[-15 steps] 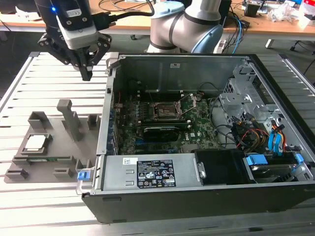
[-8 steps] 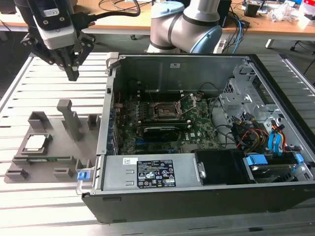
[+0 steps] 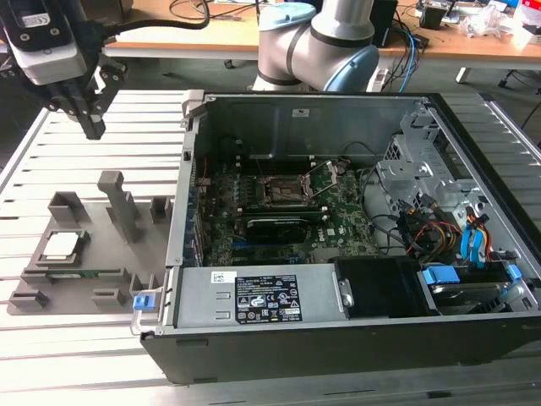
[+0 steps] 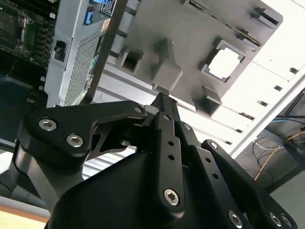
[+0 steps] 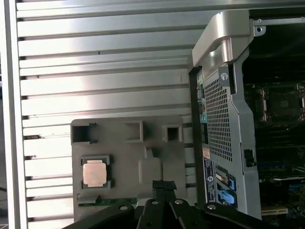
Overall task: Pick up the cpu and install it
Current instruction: 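Reach for the cpu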
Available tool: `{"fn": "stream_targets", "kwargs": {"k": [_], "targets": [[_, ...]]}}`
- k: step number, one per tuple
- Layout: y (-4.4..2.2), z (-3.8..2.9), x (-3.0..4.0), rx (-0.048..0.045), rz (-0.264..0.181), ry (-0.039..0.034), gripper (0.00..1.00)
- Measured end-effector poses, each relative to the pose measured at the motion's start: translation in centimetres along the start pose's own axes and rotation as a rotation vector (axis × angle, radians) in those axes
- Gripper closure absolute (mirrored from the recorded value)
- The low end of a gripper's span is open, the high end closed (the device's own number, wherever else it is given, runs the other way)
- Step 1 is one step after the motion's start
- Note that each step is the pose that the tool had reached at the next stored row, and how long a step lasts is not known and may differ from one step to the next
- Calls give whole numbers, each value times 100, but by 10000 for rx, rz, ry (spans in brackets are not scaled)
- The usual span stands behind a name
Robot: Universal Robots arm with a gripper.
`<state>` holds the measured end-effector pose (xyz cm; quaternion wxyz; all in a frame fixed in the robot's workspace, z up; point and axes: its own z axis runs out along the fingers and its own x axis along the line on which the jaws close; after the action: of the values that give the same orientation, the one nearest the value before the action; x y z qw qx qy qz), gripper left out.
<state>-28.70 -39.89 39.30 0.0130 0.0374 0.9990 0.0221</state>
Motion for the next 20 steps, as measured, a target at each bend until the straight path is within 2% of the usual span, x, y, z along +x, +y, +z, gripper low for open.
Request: {"fn": "stream_targets", "kwargs": {"k": [2,9,15,16,18,20], "targets": [[-6,-2,83,0,0,0,89],[-22,-8,292,1,0,1,89],[-47,-17,627,1,0,0,89],[-48,-17,649,1,0,0,89],[-56,-20,763,1,0,0,89],[-59,-19,801,1,0,-1,89]]}}
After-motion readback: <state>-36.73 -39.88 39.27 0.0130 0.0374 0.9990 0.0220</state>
